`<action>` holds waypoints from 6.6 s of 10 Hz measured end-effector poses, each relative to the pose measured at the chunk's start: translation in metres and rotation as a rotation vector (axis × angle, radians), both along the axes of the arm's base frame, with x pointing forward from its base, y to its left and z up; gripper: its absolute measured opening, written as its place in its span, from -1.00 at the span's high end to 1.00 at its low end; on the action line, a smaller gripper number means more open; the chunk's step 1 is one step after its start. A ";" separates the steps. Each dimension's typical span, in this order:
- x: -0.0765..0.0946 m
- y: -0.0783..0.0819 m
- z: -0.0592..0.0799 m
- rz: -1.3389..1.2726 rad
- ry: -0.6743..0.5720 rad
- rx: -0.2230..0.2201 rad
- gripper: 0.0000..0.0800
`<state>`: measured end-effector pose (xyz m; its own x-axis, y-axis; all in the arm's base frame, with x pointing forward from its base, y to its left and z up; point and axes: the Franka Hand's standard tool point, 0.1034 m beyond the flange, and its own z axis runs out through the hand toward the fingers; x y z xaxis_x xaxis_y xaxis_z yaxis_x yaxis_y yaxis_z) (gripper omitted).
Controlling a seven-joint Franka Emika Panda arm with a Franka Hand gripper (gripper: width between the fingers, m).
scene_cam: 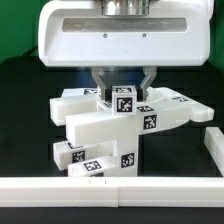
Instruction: Assemble chair
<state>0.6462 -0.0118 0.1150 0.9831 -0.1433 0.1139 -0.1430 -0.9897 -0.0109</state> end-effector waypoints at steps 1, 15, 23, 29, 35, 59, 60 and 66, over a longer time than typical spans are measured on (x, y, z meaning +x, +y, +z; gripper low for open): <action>0.000 0.000 0.000 -0.094 -0.003 0.014 0.29; 0.001 0.005 0.000 -1.114 0.017 0.207 0.28; 0.000 0.012 0.002 -1.105 0.052 0.210 -0.61; 0.000 0.009 0.003 -0.516 0.063 0.094 -0.62; 0.001 0.012 0.001 0.065 0.070 0.002 -0.62; 0.005 0.017 0.000 -1.128 0.066 0.177 0.28; 0.005 0.019 0.000 -1.220 0.073 0.193 0.28; 0.006 0.027 0.000 -1.563 0.097 0.248 0.14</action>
Offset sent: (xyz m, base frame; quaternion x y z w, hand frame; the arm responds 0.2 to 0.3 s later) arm -0.0055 -0.0006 -0.0019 0.0106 -0.0005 0.1711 0.9852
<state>0.6519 0.0156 0.1146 -0.1435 -0.9827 -0.1174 -0.9855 0.1527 -0.0736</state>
